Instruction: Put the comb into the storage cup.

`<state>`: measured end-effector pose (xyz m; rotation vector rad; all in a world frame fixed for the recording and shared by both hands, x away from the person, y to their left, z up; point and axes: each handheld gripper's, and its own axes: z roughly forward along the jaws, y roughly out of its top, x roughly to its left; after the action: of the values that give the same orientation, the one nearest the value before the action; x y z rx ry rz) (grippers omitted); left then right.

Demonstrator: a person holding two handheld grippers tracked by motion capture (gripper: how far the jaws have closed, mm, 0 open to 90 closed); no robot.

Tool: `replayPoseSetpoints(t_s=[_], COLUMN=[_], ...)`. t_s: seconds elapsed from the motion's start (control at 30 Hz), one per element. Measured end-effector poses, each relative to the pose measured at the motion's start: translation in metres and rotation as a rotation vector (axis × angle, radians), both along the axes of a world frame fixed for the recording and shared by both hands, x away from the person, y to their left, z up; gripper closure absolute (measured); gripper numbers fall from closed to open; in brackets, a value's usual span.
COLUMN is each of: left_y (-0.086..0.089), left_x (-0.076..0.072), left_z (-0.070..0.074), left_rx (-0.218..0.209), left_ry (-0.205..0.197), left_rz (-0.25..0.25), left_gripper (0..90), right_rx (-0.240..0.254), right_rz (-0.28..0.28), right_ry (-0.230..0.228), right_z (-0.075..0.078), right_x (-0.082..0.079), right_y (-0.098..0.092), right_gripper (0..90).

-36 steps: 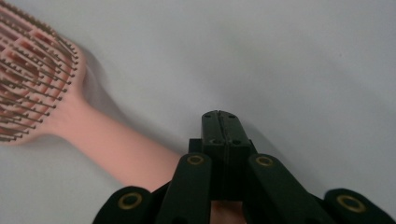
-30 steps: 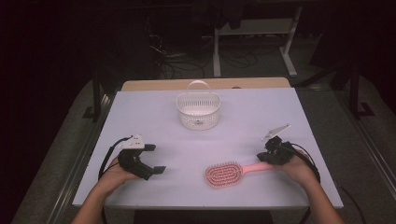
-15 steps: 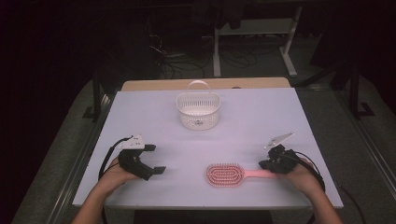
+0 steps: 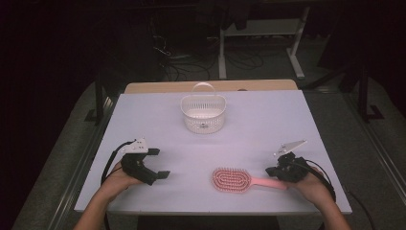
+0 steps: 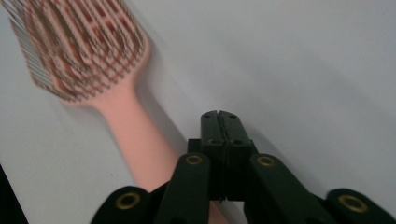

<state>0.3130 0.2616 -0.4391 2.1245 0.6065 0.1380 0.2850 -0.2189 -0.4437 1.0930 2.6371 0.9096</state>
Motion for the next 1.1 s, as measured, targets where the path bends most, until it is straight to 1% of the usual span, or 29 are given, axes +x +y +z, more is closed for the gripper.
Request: replayPoseSetpoints(t_s=[0.07, 0.1, 0.13, 0.17, 0.2, 0.23, 0.27, 0.3, 0.33, 0.57, 0.63, 0.7, 0.77, 0.8, 0.87, 0.97, 1.1], left_y=[0.000, 0.000, 0.000, 0.000, 0.000, 0.000, 0.000, 0.001, 0.001, 0.001, 0.001, 0.002, 0.002, 0.002, 0.002, 0.003, 0.003], left_x=[0.000, 0.000, 0.000, 0.000, 0.000, 0.000, 0.000, 0.000, 0.000, 0.000, 0.000, 0.000, 0.000, 0.000, -0.001, -0.001, -0.002], left_z=[0.000, 0.000, 0.000, 0.000, 0.000, 0.000, 0.000, 0.000, 0.000, 0.000, 0.000, 0.001, 0.001, 0.001, 0.001, 0.001, 0.001], left_rx=[0.001, 0.001, 0.001, 0.002, 0.001, 0.001, 0.001, 0.000, 0.000, -0.001, -0.002, -0.002, -0.003, -0.003, -0.002, 0.001, 0.001], left_ry=[0.000, 0.000, 0.001, 0.000, 0.001, 0.001, 0.001, 0.000, -0.001, -0.002, -0.001, -0.001, -0.001, -0.002, -0.003, -0.001, -0.004], left_rz=[0.000, 0.000, 0.000, -0.001, -0.001, -0.001, 0.000, 0.000, 0.001, 0.001, 0.003, 0.002, 0.002, 0.001, -0.001, -0.002, 0.001], left_gripper=[0.3, 0.3, 0.3, 0.3, 0.3, 0.3, 0.3, 0.3, 0.3, 0.3, 0.3, 0.3, 0.3, 0.3, 0.3, 0.3, 0.3], right_rx=[0.026, 0.036, 0.047, 0.085, 0.106, 0.106, 0.130, 0.139, 0.149, 0.220, 0.232, 0.250, 0.275, 0.285, 0.299, 0.295, 0.301], right_rz=[-0.006, -0.008, -0.018, -0.022, -0.030, -0.030, -0.032, -0.027, -0.024, -0.034, -0.038, -0.044, -0.040, -0.039, -0.037, -0.028, -0.024], right_ry=[-0.016, -0.029, -0.046, -0.065, -0.082, -0.082, -0.095, -0.101, -0.125, -0.187, -0.217, -0.237, -0.257, -0.262, -0.270, -0.269, -0.270], right_z=[0.005, 0.008, 0.011, 0.016, 0.018, 0.018, 0.022, 0.024, 0.027, 0.044, 0.047, 0.050, 0.051, 0.051, 0.049, 0.047, 0.047], right_x=[0.002, 0.003, 0.004, 0.006, 0.008, 0.008, 0.010, 0.011, 0.012, 0.023, 0.025, 0.028, 0.030, 0.030, 0.029, 0.028, 0.028], right_y=[0.001, 0.001, 0.002, 0.003, 0.003, 0.003, 0.004, 0.005, 0.007, 0.017, 0.020, 0.022, 0.023, 0.023, 0.022, 0.020, 0.019], right_gripper=[79.3, 73.8, 71.1, 62.2, 58.6, 58.6, 56.2, 52.2, 47.9, 23.2, 15.6, 11.1, 2.2, 0.2, 0.0, 0.0, 0.0])
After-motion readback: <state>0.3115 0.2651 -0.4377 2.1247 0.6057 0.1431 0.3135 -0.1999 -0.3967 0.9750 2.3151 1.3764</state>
